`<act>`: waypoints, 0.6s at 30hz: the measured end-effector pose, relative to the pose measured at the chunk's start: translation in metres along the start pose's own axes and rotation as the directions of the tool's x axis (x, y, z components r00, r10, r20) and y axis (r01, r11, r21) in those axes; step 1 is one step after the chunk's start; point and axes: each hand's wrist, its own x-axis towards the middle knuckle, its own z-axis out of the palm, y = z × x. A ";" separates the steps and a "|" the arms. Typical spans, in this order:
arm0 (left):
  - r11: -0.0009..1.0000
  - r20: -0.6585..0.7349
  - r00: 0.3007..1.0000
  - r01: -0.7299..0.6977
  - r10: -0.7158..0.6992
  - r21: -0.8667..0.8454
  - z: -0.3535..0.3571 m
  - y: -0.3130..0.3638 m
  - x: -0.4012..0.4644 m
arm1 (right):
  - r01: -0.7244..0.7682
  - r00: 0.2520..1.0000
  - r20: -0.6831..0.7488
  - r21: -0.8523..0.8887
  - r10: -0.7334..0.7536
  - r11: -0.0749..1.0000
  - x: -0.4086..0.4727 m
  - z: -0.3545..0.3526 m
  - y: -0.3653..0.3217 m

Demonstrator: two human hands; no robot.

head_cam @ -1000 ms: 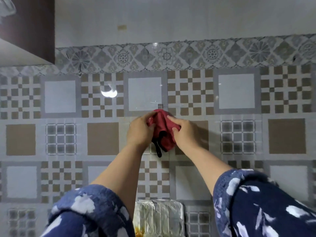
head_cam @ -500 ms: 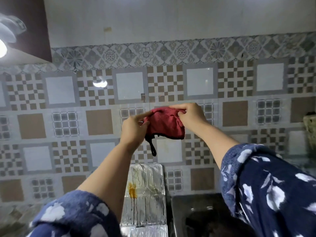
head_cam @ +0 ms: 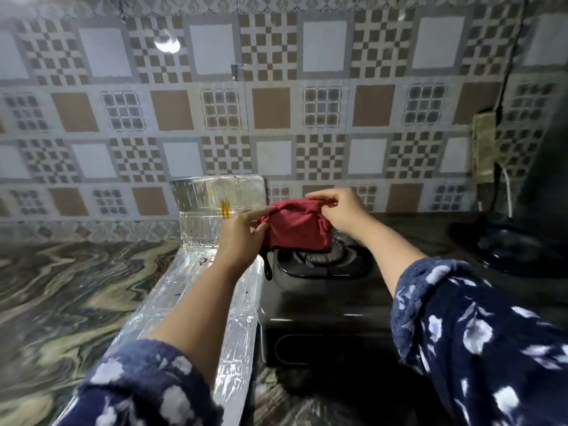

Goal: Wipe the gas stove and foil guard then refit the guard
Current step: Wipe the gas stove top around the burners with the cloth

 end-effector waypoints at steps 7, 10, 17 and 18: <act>0.999 -0.025 0.999 -0.045 0.045 -0.020 0.025 0.000 -0.046 | 0.011 0.997 -0.071 -0.057 -0.015 0.998 -0.059 0.006 0.030; 0.998 0.064 0.997 -0.051 0.049 0.035 0.036 -0.011 -0.059 | 0.027 0.998 -0.048 -0.136 -0.034 0.990 -0.084 0.006 0.042; 0.989 0.055 0.997 -0.056 0.049 0.135 0.027 -0.034 -0.093 | 0.020 0.985 0.167 -0.306 0.033 0.952 -0.122 0.020 0.055; 0.993 0.040 0.998 -0.048 0.044 0.110 0.025 -0.035 -0.094 | 0.037 0.991 0.134 -0.324 0.007 0.945 -0.122 0.022 0.053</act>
